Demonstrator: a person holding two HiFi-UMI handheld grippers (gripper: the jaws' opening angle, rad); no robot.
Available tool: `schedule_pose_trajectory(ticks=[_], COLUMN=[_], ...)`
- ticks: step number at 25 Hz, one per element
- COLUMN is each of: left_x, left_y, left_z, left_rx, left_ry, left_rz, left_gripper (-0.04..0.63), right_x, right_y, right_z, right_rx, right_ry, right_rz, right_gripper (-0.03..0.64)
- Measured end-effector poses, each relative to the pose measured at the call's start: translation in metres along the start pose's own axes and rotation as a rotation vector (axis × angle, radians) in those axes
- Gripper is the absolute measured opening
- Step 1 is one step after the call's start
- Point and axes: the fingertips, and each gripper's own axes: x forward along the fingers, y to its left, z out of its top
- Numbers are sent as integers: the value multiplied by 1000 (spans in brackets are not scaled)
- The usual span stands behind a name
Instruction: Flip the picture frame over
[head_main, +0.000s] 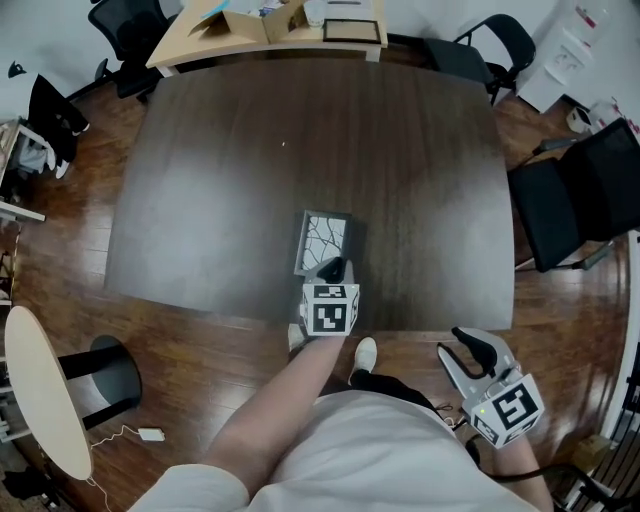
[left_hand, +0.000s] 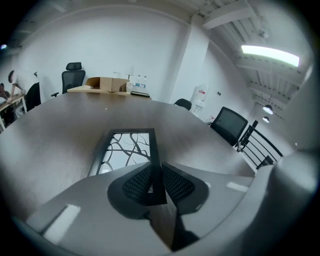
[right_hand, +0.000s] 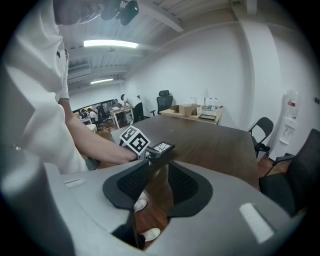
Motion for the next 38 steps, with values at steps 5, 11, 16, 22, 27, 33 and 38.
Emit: schedule_pose_trajectory(ticks=[5, 11, 16, 22, 27, 33, 38], left_x=[-29, -57, -68, -64, -62, -64, -63], left_y=[-21, -31, -25, 4, 24, 38, 46], left_z=[25, 50, 61, 55, 52, 47, 43], left_rx=[-139, -426, -683, -1008, -1116, -1110, -1077], left_ry=[-77, -137, -161, -182, -205, -195, -125], left_rz=[-240, -565, -837, -1003, -1123, -1193, -1231], left_gripper=[61, 63, 63, 63, 63, 66, 71], right_x=[9, 21, 26, 33, 37, 41, 51], right_y=[3, 14, 21, 37, 49, 61, 73], right_z=[13, 31, 43, 50, 54, 53, 54], right_rx=[-11, -29, -38, -43, -39, -21, -6], right_ry=[-21, -37, -24, 8, 32, 58, 60], right_rz=[-2, -18, -47, -73, -95, -122, -130], right_gripper=[126, 126, 126, 126, 126, 126, 126])
